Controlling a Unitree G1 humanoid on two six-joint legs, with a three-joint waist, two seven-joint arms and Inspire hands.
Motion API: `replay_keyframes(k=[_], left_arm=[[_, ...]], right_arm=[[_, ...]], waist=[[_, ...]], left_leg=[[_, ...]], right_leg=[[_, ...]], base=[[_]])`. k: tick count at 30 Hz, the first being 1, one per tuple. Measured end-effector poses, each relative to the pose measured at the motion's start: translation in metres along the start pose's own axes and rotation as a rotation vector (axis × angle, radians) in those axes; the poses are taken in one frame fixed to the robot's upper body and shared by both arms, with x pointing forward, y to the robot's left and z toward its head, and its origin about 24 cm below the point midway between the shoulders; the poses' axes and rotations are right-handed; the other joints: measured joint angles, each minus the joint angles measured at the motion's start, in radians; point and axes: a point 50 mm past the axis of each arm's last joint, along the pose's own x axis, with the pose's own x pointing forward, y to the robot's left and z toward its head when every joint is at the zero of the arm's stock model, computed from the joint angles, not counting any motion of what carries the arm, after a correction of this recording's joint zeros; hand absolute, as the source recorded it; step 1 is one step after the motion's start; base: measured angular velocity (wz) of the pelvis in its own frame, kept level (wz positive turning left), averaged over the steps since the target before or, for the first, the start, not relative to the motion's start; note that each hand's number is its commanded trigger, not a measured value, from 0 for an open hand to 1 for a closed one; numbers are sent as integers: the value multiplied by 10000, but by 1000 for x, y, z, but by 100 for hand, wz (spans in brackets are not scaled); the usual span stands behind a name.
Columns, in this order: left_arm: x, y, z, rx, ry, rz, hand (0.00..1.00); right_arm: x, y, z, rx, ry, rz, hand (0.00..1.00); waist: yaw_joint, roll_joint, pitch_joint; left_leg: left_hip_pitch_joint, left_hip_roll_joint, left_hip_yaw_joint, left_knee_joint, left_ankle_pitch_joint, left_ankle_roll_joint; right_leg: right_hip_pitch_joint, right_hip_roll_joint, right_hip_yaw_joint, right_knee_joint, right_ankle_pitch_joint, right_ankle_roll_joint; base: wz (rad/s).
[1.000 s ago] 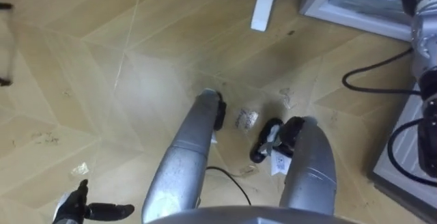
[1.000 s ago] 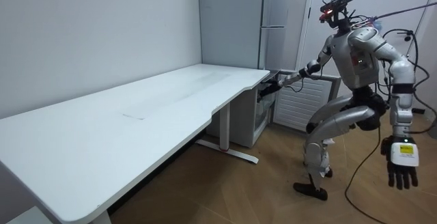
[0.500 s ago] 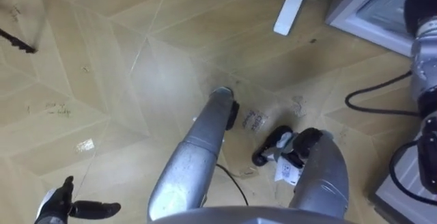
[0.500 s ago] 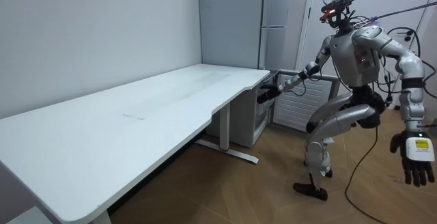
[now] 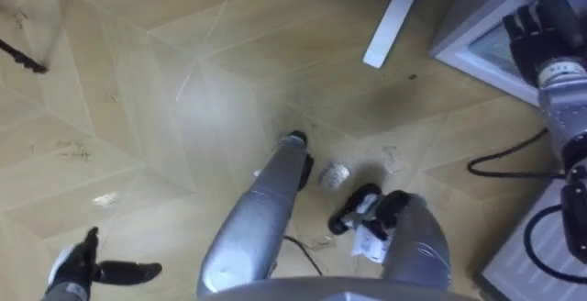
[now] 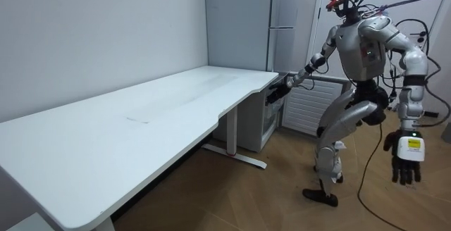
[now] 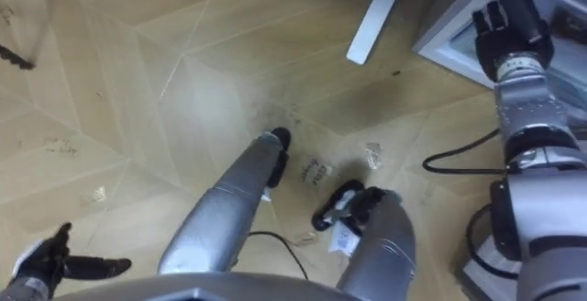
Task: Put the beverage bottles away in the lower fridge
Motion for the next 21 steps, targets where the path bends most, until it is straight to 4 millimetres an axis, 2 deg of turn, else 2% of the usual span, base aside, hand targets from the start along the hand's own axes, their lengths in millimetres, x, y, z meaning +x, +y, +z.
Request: replay_keyframes(k=[2,5,6,8,9,11,13,14,16,18,19,21], left_arm=[[5,-5,6,-115,-110,1,0],[6,-9,5,-606,-110,61,0],[7,-11,2,-738,21,83,0],[6,-14,-10,-943,525,189,0],[6,-14,-13,-1053,637,248,0],[4,-9,-22,-1346,986,500,0],[1,-12,-32,-1539,1307,531,0],[-2,-16,-40,-1624,1506,459,0],[-4,-20,-45,-1776,1657,409,0],[-7,-22,-51,-1671,1803,421,0],[-8,-22,-54,-1535,1873,434,0],[-11,-22,-60,-1585,2060,552,0]], right_arm=[[-7,-21,-4,-295,379,-636,0],[-16,-44,-5,-536,462,-1304,0],[-22,-57,-6,-648,525,-1657,0],[-35,-83,-7,-586,575,-2346,0],[-39,-90,-7,-543,556,-2525,0],[-60,-120,-6,-732,607,-3295,0],[-76,-140,-6,-1203,779,-3807,0],[-84,-149,-6,-1558,902,-4102,0],[-96,-162,-6,-1789,970,-4550,0],[-104,-171,-6,-2375,1221,-4981,0],[-109,-175,-6,-2759,1369,-5207,0],[-112,-177,-6,-3179,1474,-5264,0]], waist=[[-134,-34,-6],[-424,-71,-29],[-583,-109,-38],[-718,-242,-147],[-784,-264,-172],[-1016,-384,-326],[-1144,-366,-371],[-1311,-298,-424],[-1431,-297,-457],[-1467,-288,-494],[-1626,-313,-537],[-1767,-353,-556]], left_leg=[[786,271,156,-452,-40,88],[1563,418,449,-887,-110,226],[2074,463,623,-1166,-133,287],[3157,561,1031,-1841,-158,392],[3412,602,1085,-1987,-158,399],[4326,746,1237,-2460,-184,435],[5032,815,1385,-2715,-252,475],[5405,833,1435,-2913,-302,498],[5974,810,1609,-3314,-312,520],[6476,820,1849,-3656,-311,523],[6778,799,1899,-3881,-287,529],[7234,775,1958,-4130,-268,517]], right_leg=[[805,405,90,-937,364,136],[1542,611,298,-1641,617,308],[1960,685,453,-1986,735,405],[2847,862,778,-2790,1007,575],[3103,940,822,-3050,1106,599],[4134,1244,910,-4050,1405,704],[4906,1410,1049,-4624,1595,787],[5320,1470,1061,-4968,1711,839],[5682,1457,1178,-5248,1794,901],[6026,1455,1340,-5461,1860,917],[6308,1455,1383,-5581,1867,931],[6660,1462,1466,-5719,1860,943]], base=[[-39],[-33],[-41],[-53],[-35],[-23],[-24],[-18],[-20],[-32],[-19],[-14]])
